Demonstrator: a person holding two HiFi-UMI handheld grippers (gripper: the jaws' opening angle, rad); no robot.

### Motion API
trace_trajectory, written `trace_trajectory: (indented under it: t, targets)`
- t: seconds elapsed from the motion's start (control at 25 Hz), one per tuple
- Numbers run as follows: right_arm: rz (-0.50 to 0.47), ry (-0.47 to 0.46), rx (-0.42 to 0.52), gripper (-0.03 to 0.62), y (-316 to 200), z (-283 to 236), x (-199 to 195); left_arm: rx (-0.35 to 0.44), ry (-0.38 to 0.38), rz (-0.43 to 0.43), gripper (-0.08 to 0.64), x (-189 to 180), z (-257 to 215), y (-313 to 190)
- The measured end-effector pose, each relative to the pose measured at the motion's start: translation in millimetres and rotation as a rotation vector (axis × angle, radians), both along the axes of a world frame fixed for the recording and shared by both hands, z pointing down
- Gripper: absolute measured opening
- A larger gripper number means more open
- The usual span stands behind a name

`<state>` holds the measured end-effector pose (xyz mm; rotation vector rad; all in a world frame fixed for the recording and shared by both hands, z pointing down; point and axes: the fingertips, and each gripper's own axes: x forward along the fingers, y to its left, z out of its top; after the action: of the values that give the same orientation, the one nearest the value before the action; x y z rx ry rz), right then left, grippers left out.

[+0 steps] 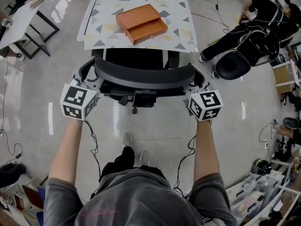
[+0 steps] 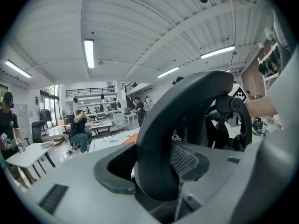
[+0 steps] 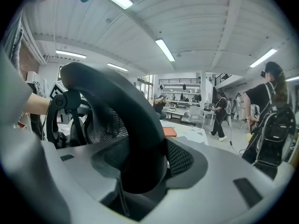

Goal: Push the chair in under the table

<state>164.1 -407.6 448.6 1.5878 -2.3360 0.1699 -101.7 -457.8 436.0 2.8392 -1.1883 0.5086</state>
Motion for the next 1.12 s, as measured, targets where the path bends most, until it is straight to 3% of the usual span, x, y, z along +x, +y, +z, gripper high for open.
trace_trajectory:
  t: [0.2,0.28,0.56,1.12]
  targets:
    - [0.001,-0.006,-0.004,0.236,10,1,-1,-0.006,0.000,0.010,0.235,-1,2,7]
    - [0.006,0.007,-0.011,0.238,20,1,-1,-0.017,-0.019,0.020,0.282,-4,4,15]
    - [0.048,-0.038,0.025,0.238,65,-17,12,-0.012,-0.008,-0.005,0.285,-14,-10,51]
    - [-0.103,-0.130,0.090,0.238,146,-43,11,0.002,0.052,-0.149,0.281,13,-23,147]
